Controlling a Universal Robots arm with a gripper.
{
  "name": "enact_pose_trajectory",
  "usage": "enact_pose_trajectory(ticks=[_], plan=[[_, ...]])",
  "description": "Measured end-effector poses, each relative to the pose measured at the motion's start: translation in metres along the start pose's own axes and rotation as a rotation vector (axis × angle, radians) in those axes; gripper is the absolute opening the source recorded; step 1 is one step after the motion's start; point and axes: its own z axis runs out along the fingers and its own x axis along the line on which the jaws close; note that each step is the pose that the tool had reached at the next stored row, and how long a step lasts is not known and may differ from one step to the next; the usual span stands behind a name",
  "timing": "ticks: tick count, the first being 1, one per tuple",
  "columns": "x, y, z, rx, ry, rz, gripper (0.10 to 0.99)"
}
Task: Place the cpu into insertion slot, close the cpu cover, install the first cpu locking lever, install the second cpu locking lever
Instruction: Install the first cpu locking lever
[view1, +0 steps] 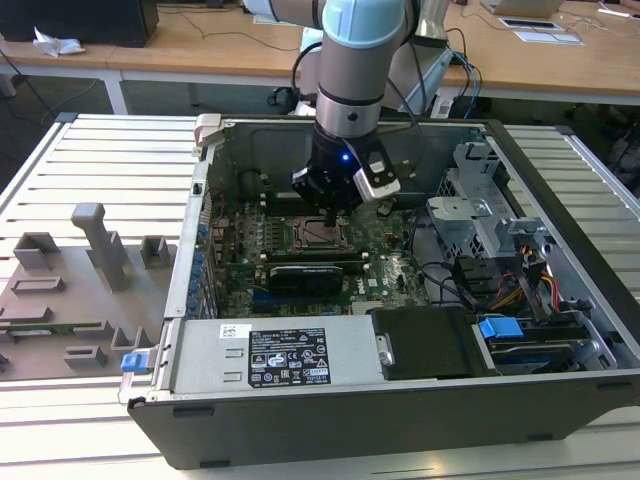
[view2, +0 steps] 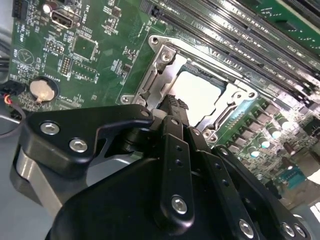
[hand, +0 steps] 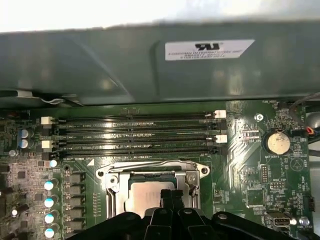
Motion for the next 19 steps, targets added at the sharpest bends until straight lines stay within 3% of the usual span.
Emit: enact_pose_trajectory(ticks=[6, 11, 17, 19], plan=[[0.0001, 0.0003, -0.006, 0.0, -0.0001, 0.0, 0.106], [0.0003, 0.0012, -0.0214, 0.0, -0.0001, 0.0, 0.106], [0.0004, 0.0017, -0.031, 0.0, -0.0001, 0.0, 0.106], [0.0005, 0.0021, -0.0375, 0.0, -0.0001, 0.0, 0.106]])
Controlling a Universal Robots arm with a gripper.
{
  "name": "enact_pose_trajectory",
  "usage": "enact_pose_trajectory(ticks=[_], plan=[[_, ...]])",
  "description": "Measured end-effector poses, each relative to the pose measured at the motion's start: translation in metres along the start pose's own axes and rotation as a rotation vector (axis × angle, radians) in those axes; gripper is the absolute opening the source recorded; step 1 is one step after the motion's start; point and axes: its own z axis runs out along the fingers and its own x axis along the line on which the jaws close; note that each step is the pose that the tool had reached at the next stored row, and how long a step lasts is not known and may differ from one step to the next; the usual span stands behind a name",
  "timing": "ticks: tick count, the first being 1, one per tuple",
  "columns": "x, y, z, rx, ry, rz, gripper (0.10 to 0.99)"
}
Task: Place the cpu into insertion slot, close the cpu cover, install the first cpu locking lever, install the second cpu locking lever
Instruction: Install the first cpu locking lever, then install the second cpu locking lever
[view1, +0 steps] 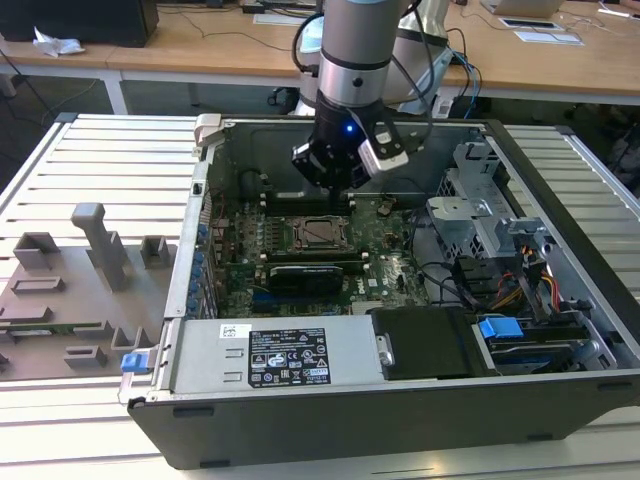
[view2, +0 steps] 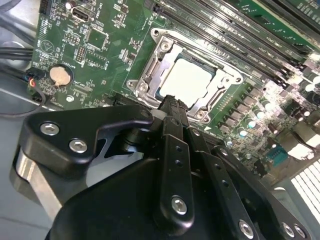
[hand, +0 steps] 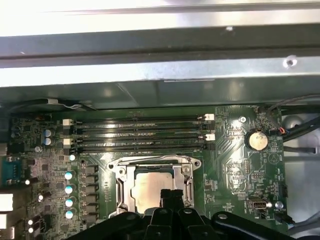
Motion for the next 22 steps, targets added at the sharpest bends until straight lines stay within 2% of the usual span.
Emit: enact_pose_trajectory(ticks=[3, 6, 7, 22], plan=[[0.0001, 0.0004, -0.0071, 0.0, 0.0, 0.0, 0.106], [0.0003, 0.0012, -0.0213, 0.0, 0.0, 0.0, 0.106], [0.0003, 0.0013, -0.0233, 0.0, 0.0, 0.0, 0.106], [0.0004, 0.0015, -0.0265, 0.0, 0.0, 0.0, 0.106]])
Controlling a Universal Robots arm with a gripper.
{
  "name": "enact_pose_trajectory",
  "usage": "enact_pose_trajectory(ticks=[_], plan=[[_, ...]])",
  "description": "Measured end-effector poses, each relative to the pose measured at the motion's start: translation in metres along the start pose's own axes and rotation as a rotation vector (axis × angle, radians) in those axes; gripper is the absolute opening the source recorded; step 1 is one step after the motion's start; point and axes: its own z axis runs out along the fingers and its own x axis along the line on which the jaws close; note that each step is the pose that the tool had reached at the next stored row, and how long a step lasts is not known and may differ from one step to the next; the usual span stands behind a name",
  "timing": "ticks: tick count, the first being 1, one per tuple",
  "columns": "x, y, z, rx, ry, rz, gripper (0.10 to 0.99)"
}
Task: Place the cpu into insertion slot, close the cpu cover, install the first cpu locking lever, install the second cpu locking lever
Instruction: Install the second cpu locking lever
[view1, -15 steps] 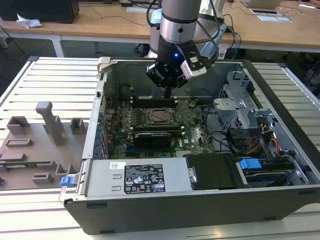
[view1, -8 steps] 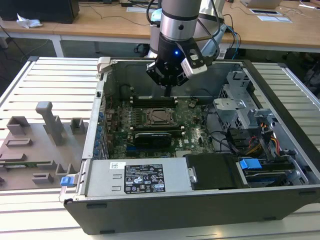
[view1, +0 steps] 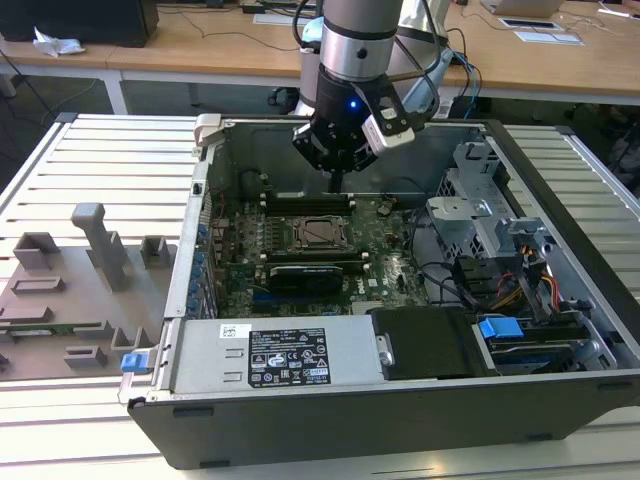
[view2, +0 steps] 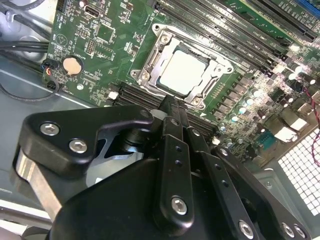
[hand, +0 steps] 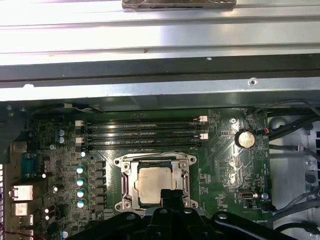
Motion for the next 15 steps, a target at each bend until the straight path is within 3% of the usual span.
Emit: enact_pose_trajectory(ticks=[15], plan=[[-0.0009, -0.029, -0.0016, 0.0, 0.0, 0.0, 0.106]])
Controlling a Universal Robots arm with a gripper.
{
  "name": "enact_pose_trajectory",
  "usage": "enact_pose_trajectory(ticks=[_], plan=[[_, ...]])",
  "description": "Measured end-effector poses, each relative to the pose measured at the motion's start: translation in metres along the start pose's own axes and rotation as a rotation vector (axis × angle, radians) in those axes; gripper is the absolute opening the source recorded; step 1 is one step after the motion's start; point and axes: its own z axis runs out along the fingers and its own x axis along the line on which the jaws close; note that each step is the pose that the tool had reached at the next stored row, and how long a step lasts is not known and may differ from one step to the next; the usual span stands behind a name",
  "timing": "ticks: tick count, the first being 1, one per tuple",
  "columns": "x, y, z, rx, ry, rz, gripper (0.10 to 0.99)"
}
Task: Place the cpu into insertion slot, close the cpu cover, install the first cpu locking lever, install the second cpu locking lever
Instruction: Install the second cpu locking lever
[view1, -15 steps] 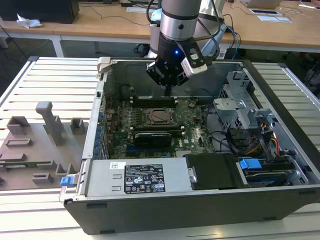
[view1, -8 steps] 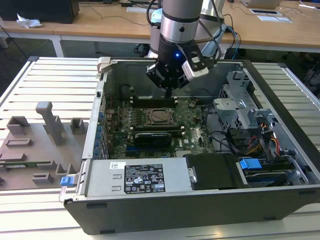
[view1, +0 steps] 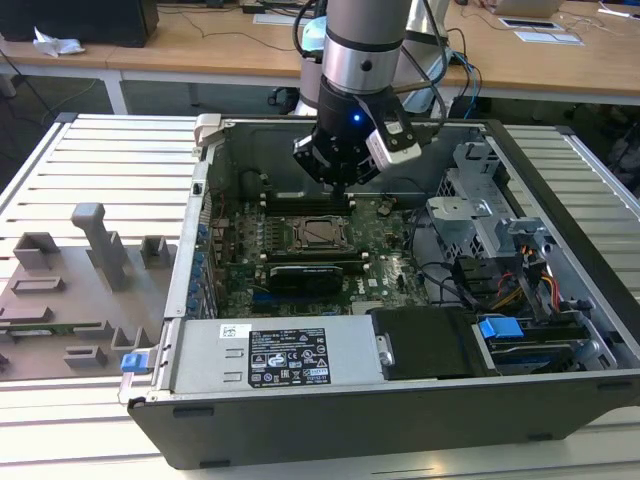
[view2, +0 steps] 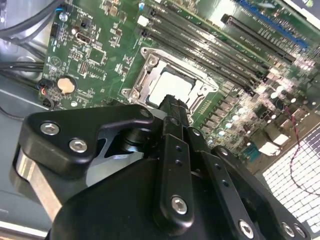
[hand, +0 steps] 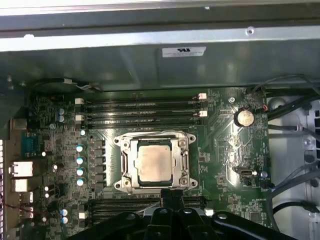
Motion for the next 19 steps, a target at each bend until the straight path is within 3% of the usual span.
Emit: enact_pose_trajectory(ticks=[4, 8, 12, 14, 15, 16, 17, 18, 19], plan=[[-0.0004, -0.0126, -0.0005, 0.0, -0.0001, 0.0, 0.106], [-0.0009, -0.0299, -0.0007, -0.002, 0.0001, 0.0, 0.106], [-0.0012, -0.0386, -0.0004, -0.007, 0.0001, 0.0, 0.106], [-0.0012, -0.0413, 0.0001, -0.017, 0.0004, 0.0, 0.106], [-0.0012, -0.0425, 0.0003, -0.035, 0.001, 0.0, 0.106], [-0.0012, -0.0429, 0.0002, -0.071, 0.0021, -0.001, 0.106], [-0.0013, -0.0429, 0.0003, -0.09, 0.0026, -0.001, 0.106], [-0.0013, -0.0429, 0.0002, -0.124, 0.0036, -0.001, 0.106], [-0.0013, -0.0429, 0.0002, -0.149, 0.0044, -0.002, 0.106]])
